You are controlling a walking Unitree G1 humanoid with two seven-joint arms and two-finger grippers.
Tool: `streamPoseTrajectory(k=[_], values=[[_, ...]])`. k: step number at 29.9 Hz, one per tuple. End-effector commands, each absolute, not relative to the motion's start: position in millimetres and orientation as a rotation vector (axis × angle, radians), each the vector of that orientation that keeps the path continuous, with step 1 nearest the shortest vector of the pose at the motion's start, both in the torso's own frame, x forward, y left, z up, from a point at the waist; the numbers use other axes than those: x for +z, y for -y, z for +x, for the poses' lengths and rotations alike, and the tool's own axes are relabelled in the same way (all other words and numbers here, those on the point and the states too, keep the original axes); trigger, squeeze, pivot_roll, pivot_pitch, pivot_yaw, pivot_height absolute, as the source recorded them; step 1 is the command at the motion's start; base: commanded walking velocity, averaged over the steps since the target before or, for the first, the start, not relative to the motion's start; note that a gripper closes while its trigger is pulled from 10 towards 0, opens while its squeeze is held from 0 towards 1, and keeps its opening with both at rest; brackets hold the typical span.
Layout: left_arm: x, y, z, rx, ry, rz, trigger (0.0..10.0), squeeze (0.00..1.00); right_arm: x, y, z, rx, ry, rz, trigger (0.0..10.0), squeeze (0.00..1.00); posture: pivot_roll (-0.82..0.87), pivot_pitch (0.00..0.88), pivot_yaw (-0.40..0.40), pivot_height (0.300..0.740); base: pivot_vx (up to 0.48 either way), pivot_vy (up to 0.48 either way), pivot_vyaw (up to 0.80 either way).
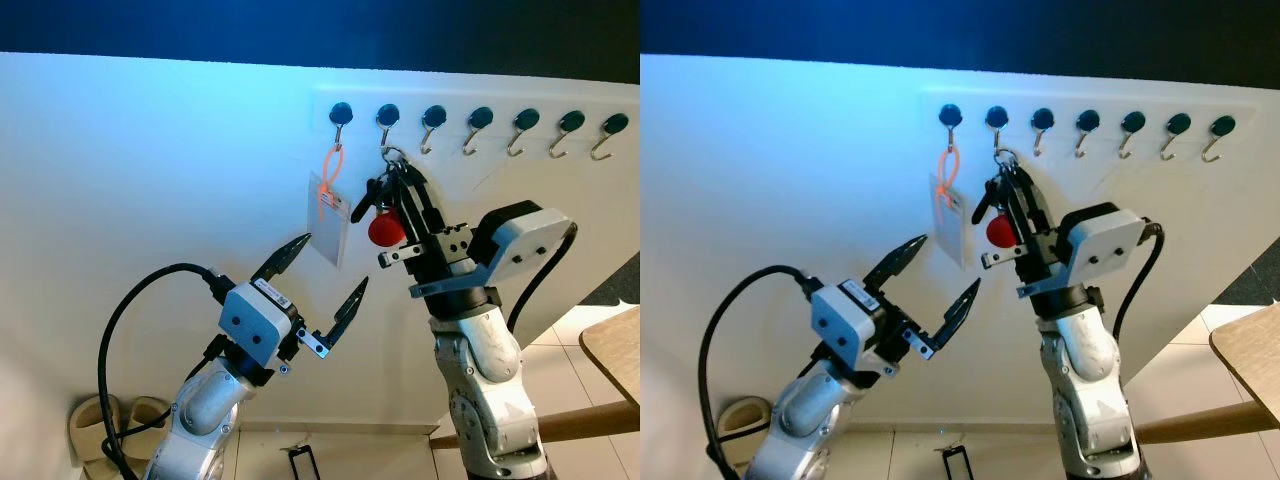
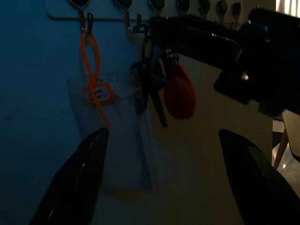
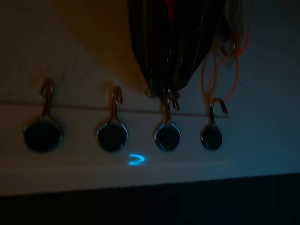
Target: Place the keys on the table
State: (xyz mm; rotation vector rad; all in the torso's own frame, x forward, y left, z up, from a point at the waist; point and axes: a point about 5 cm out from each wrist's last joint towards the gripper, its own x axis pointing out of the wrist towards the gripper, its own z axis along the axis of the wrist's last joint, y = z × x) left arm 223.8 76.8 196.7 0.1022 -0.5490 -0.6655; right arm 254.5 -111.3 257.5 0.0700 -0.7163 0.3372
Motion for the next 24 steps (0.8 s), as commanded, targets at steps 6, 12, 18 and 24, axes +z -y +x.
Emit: streamPoseTrajectory(k=[6, 12, 18, 24], values=[[199, -77, 222, -0.679, 0.556, 0.098, 10.0, 0.0, 271, 109, 248, 0.363, 0.774, 0.082, 0.0, 0.0, 0.05, 0.103, -0.033, 0.74, 0.0, 0.0, 0.0], [200, -76, 222, -0.677, 0.557, 0.098, 10.0, 0.0, 273, 103, 245, 0.4, 0.787, 0.081, 0.0, 0.0, 0.05, 0.102, -0.036, 0.74, 0.0, 0.0, 0.0], [200, -76, 221, -0.677, 0.557, 0.097, 10.0, 0.0, 279, 99, 244, 0.421, 0.81, 0.075, 0.0, 0.0, 0.05, 0.102, -0.036, 0.74, 0.0, 0.0, 0.0], [199, -76, 222, -0.678, 0.558, 0.098, 10.0, 0.0, 286, 98, 244, 0.425, 0.831, 0.081, 0.0, 0.0, 0.05, 0.101, -0.037, 0.74, 0.0, 0.0, 0.0]])
